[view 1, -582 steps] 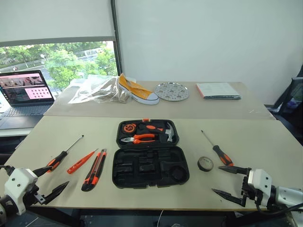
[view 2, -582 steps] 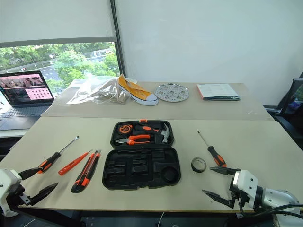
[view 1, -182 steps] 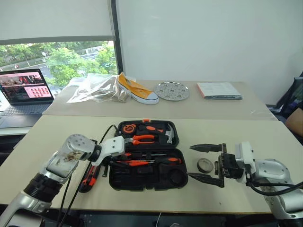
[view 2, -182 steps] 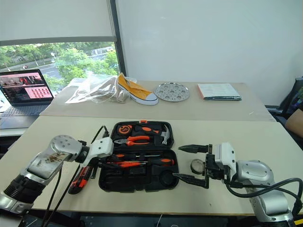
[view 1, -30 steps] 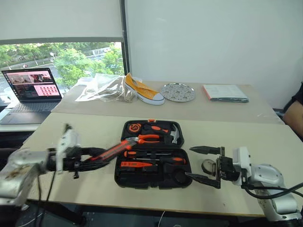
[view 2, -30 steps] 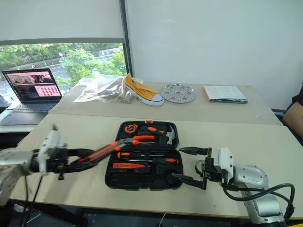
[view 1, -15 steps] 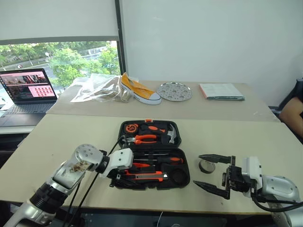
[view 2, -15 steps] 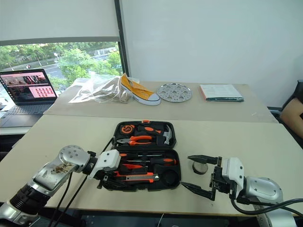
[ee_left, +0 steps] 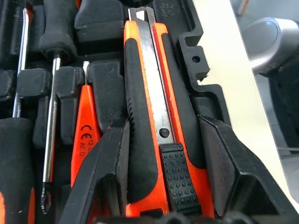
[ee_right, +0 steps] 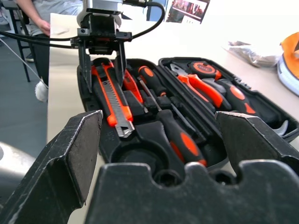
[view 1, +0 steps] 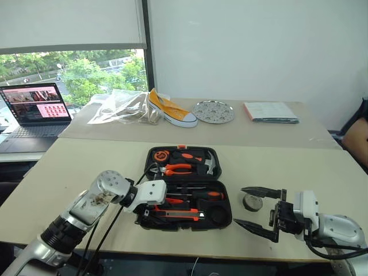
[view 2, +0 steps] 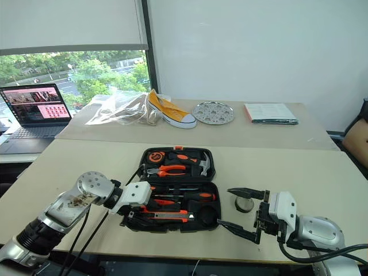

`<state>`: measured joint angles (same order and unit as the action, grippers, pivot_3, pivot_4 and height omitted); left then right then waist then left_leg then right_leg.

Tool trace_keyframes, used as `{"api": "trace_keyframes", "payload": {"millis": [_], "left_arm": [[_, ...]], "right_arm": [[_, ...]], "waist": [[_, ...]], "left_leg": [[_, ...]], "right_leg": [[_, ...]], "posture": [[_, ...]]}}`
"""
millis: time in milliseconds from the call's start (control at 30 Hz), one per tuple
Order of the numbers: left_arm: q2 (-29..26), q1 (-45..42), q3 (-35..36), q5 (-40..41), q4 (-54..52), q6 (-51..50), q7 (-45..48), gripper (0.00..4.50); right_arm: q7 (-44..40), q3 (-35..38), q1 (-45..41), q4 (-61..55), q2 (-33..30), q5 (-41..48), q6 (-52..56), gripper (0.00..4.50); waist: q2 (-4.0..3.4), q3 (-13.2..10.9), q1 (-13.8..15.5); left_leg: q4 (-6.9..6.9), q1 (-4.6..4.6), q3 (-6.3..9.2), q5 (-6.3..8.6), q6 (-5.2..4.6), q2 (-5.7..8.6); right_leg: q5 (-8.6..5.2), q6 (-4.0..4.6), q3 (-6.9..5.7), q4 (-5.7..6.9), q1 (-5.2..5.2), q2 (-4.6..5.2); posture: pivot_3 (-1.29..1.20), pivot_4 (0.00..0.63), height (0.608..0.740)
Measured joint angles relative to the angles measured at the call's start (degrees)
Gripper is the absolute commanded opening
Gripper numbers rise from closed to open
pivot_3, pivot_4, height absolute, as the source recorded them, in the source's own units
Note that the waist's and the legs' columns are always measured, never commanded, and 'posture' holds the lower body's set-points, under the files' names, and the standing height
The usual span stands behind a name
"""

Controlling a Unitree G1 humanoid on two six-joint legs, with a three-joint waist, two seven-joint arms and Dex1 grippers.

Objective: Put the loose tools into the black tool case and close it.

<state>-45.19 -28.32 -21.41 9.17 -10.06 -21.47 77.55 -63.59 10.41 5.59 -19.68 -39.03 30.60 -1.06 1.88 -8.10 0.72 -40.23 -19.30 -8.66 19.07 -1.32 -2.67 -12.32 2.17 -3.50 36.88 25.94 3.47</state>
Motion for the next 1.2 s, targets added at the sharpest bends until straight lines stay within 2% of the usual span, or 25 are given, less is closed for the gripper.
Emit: {"api": "trace_keyframes", "payload": {"millis": [67, 167, 367, 467, 500, 767, 800, 1000, 1133, 1200], "left_arm": [[0.4, 0.5, 0.4, 0.3, 0.5, 1.5, 0.2, 3.26], [2.1, 1.4, 2.6, 2.5, 1.7, 2.8, 0.1, 4.35], [4.1, 1.7, 7.5, 8.8, 2.6, 6.1, 2.0, 4.35], [4.6, 1.7, 8.8, 9.1, 4.0, 7.1, 1.8, 3.71], [4.9, 1.8, 8.9, 9.1, 4.3, 7.5, 1.8, 3.22], [6.3, 4.6, 7.1, 6.7, 6.9, 9.7, 0.9, 0.28], [6.3, 4.9, 6.9, 6.7, 6.9, 9.6, 0.8, 0.13], [7.4, 6.2, 6.4, 5.6, 7.8, 10.2, -0.8, 0.13], [8.3, 6.8, 6.3, 5.4, 8.0, 10.0, -2.1, 0.13], [8.4, 7.1, 6.3, 5.4, 7.7, 8.4, -2.9, 0.13]], "right_arm": [[0.0, -0.1, -0.3, 0.1, 0.0, 0.0, 0.0, 4.50], [-0.1, -0.2, -0.5, 0.5, 0.0, 0.0, 0.0, 4.50], [-0.3, -0.3, -0.9, 1.1, 0.0, 0.0, 0.0, 4.50], [-0.5, -0.3, -0.9, 1.2, 0.0, 0.0, 0.0, 4.50], [-0.5, -0.3, -0.8, 1.3, 0.0, 0.0, 0.0, 4.50], [-0.2, -0.4, -0.5, 1.3, 0.0, 0.0, 0.0, 4.50], [-0.1, -0.3, -0.4, 1.3, 0.0, 0.0, 0.0, 4.50], [-0.2, -0.2, 0.6, 0.9, -0.1, 0.0, 0.0, 4.50], [-0.3, 0.0, 1.5, 0.4, -0.8, 0.0, 0.1, 4.50], [-0.2, 0.2, 1.7, 0.2, -0.8, 0.1, 0.1, 4.50]], "waist": [[0.00, 0.0, 0.0], [0.00, 0.0, 0.0], [0.00, 0.0, 0.0], [0.00, 0.0, 0.0], [0.00, 0.0, 0.0], [0.00, 0.0, 0.0], [0.00, 0.0, 0.0], [0.00, 0.0, 0.0], [-0.01, 0.0, 0.1], [-0.03, 0.0, 0.1]], "left_leg": [[0.00, 0.00, 0.00, 0.00, 0.00, 0.00], [-0.03, -0.01, 0.00, 0.01, -0.02, -0.01], [-0.05, -0.01, 0.01, 0.01, -0.02, -0.02], [-0.06, 0.00, 0.00, 0.01, -0.01, -0.01], [-0.08, -0.01, 0.00, 0.01, -0.01, -0.01], [-0.08, -0.02, 0.00, 0.01, -0.01, -0.02], [-0.08, -0.01, 0.00, 0.01, -0.01, -0.02], [-0.11, 0.02, 0.00, 0.01, -0.02, -0.02], [-0.15, 0.14, 0.12, 0.07, -0.12, -0.02], [-0.14, 0.24, 0.16, 0.29, -0.50, -0.06]], "right_leg": [[0.00, 0.00, 0.00, -0.01, 0.00, 0.01], [0.00, 0.00, 0.00, 0.00, 0.00, 0.03], [0.00, 0.00, 0.00, 0.03, 0.00, 0.03], [0.01, 0.00, 0.00, 0.06, 0.00, 0.03], [0.01, 0.00, 0.00, 0.07, 0.00, 0.03], [0.01, 0.00, 0.00, 0.07, 0.00, 0.03], [0.01, 0.00, -0.01, 0.07, 0.00, 0.03], [0.01, 0.00, 0.00, 0.08, -0.05, 0.04], [0.01, -0.01, -0.04, 0.04, -0.44, 0.05], [-0.06, -0.10, -0.08, -0.03, -0.82, 0.05]], "posture": [[0.00, 0.150, 0.740], [0.00, 0.150, 0.740], [0.00, 0.150, 0.740], [0.00, 0.150, 0.740], [0.00, 0.150, 0.740], [0.00, 0.150, 0.740], [0.00, 0.150, 0.740], [0.00, 0.150, 0.740], [0.00, 0.150, 0.740], [0.00, 0.150, 0.740]]}}
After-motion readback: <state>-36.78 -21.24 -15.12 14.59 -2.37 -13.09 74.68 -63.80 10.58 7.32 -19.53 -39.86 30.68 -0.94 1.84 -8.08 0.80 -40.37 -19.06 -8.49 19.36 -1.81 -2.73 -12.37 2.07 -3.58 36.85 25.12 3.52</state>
